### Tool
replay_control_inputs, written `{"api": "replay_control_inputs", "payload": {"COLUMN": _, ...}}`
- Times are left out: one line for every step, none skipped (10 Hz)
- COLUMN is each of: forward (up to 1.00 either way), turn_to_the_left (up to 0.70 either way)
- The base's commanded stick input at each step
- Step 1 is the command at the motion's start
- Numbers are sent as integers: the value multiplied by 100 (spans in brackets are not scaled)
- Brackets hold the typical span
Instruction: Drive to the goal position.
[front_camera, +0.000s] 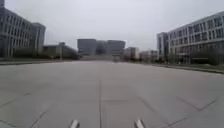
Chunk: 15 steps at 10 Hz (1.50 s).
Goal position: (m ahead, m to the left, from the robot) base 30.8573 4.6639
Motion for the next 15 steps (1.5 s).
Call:
{"api": "replay_control_inputs", "payload": {"forward": 100, "turn_to_the_left": 0}}
{"api": "replay_control_inputs", "payload": {"forward": 100, "turn_to_the_left": -18}}
{"api": "replay_control_inputs", "payload": {"forward": 100, "turn_to_the_left": -37}}
{"api": "replay_control_inputs", "payload": {"forward": 100, "turn_to_the_left": 0}}
{"api": "replay_control_inputs", "payload": {"forward": 100, "turn_to_the_left": -2}}
{"api": "replay_control_inputs", "payload": {"forward": 100, "turn_to_the_left": -25}}
{"api": "replay_control_inputs", "payload": {"forward": 100, "turn_to_the_left": -33}}
{"api": "replay_control_inputs", "payload": {"forward": 100, "turn_to_the_left": -13}}
{"api": "replay_control_inputs", "payload": {"forward": 100, "turn_to_the_left": 0}}
{"api": "replay_control_inputs", "payload": {"forward": 100, "turn_to_the_left": -4}}
{"api": "replay_control_inputs", "payload": {"forward": 100, "turn_to_the_left": -36}}
{"api": "replay_control_inputs", "payload": {"forward": 100, "turn_to_the_left": -21}}
{"api": "replay_control_inputs", "payload": {"forward": 100, "turn_to_the_left": 0}}
{"api": "replay_control_inputs", "payload": {"forward": 100, "turn_to_the_left": 0}}
{"api": "replay_control_inputs", "payload": {"forward": 100, "turn_to_the_left": 0}}
